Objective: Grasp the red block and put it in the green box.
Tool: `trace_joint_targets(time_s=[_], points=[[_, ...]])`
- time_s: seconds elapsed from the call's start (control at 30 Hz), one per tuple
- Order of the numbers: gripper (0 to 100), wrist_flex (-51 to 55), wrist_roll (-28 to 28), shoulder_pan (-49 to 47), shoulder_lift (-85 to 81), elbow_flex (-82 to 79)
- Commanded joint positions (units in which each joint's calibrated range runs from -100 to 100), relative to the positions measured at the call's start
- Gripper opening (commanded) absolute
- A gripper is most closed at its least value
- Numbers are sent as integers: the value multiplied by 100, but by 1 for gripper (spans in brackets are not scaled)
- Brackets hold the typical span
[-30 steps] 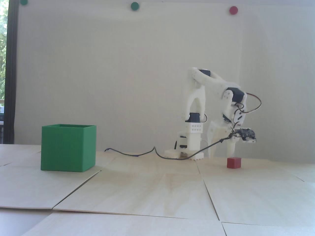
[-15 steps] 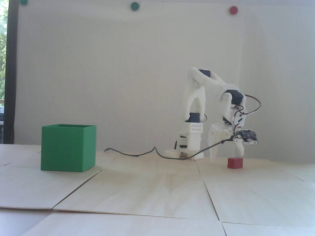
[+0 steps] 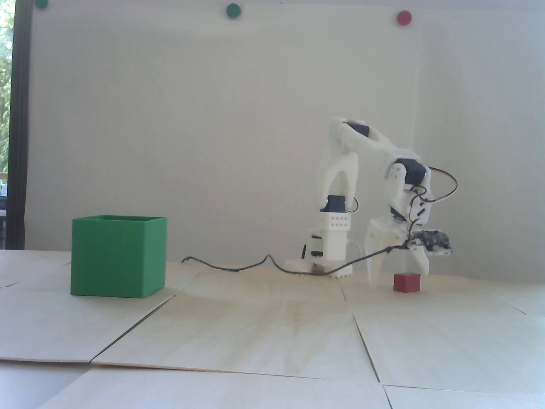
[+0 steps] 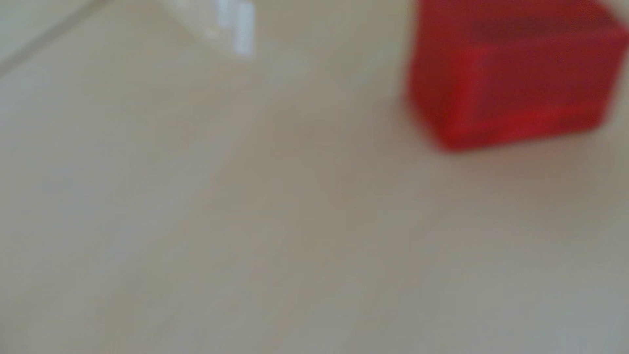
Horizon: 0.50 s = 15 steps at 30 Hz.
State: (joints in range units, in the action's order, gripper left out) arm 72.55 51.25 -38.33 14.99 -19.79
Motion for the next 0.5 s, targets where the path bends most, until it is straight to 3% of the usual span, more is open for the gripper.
trace_joint_targets(time_s=[0.0, 0.13, 0.3, 0.47], points=[[44, -79, 39, 57, 140, 630], [42, -79, 39, 17, 195, 665], [24, -79, 34, 9, 195, 656], [11, -79, 34, 57, 164, 621]])
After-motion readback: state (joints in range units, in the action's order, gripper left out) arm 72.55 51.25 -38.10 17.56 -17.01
